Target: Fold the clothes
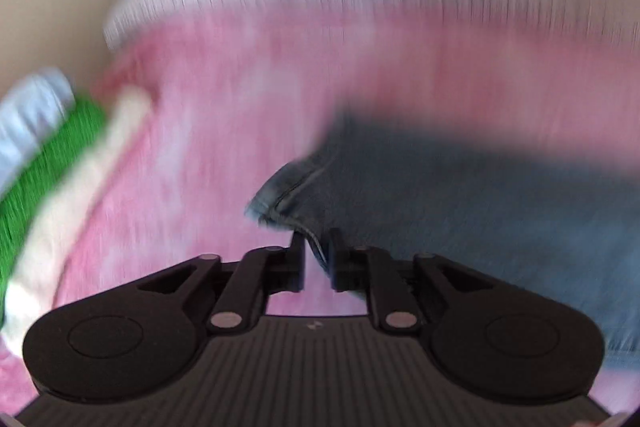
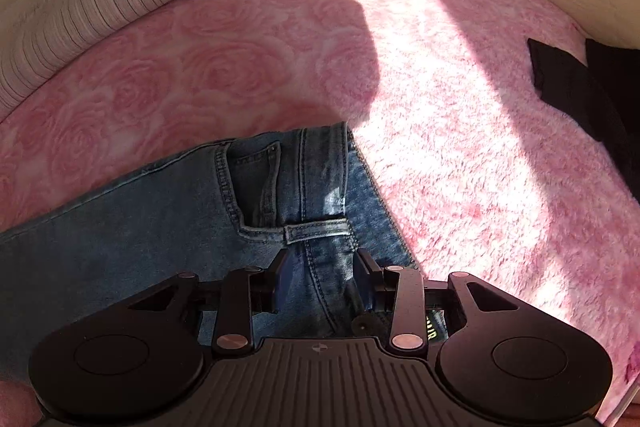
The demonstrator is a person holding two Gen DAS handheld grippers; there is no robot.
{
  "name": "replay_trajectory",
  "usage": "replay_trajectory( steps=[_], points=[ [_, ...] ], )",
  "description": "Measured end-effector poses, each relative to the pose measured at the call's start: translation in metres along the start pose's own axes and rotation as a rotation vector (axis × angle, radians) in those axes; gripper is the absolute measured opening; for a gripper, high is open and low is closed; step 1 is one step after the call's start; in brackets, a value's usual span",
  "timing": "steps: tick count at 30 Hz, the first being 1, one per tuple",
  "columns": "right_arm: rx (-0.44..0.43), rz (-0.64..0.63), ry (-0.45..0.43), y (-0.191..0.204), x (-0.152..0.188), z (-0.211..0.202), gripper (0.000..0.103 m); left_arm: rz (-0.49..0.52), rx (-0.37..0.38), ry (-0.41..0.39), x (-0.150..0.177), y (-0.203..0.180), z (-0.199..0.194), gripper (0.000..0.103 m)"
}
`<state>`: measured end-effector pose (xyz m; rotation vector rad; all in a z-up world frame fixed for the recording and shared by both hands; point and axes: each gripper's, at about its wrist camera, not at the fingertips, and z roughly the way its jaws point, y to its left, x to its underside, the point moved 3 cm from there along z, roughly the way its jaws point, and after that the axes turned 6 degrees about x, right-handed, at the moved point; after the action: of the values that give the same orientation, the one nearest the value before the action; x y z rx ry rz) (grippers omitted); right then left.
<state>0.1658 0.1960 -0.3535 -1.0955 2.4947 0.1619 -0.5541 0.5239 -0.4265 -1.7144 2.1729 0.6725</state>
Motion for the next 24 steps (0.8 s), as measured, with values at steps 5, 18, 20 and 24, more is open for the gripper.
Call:
replay_trajectory(
  steps=[5, 18, 20, 24],
  points=[
    [-0.039, -0.044, -0.004, 0.003, 0.010, -0.007, 0.037, -0.082, -0.120, -0.040, 0.014, 0.000, -0.014, 0.024],
    [-0.248, 0.057, -0.051, -0.072, -0.010, 0.002, 0.038, -0.339, 0.174, -0.064, 0.042, -0.073, -0.124, 0.020],
    [-0.314, 0.053, -0.049, -0.069, -0.021, 0.019, 0.038, -0.354, 0.232, -0.045, 0.050, -0.105, -0.129, 0.020],
    [-0.437, 0.073, -0.043, -0.065, -0.044, 0.055, 0.038, -0.417, 0.319, -0.007, 0.063, -0.147, -0.132, 0.020]
  ],
)
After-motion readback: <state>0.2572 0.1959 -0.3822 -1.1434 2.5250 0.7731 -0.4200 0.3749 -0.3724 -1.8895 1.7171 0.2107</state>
